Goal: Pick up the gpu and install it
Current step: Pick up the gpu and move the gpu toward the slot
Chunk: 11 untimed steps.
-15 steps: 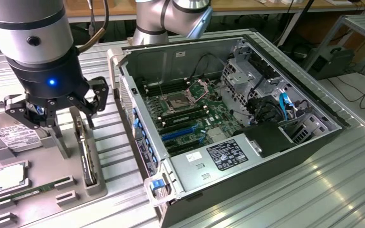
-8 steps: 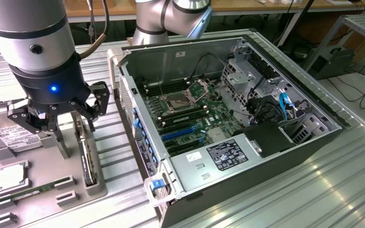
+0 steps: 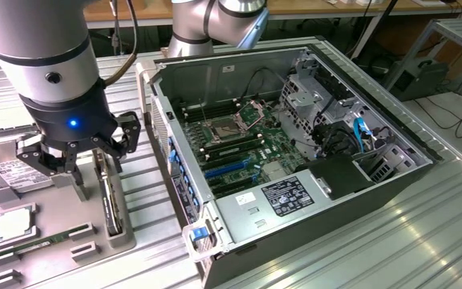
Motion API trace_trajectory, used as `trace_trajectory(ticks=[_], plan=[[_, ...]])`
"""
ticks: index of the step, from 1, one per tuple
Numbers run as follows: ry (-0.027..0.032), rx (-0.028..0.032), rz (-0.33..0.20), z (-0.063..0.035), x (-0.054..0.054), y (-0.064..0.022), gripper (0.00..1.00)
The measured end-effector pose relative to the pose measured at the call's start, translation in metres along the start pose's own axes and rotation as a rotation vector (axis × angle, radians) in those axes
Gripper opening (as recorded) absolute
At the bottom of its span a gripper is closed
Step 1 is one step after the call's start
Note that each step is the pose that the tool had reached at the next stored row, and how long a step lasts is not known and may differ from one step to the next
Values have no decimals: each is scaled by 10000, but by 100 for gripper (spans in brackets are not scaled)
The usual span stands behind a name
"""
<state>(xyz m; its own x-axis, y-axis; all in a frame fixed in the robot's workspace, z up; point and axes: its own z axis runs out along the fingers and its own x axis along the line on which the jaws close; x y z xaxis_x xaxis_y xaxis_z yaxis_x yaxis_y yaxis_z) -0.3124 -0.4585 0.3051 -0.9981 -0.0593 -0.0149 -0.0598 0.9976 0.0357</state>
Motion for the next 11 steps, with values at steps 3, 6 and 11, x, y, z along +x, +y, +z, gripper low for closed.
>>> trace_trajectory(ticks=[3,6,11], plan=[[0,0,9,53,0,-26,60],[-1,0,16,112,1,-30,60],[0,1,21,216,1,-38,60]])
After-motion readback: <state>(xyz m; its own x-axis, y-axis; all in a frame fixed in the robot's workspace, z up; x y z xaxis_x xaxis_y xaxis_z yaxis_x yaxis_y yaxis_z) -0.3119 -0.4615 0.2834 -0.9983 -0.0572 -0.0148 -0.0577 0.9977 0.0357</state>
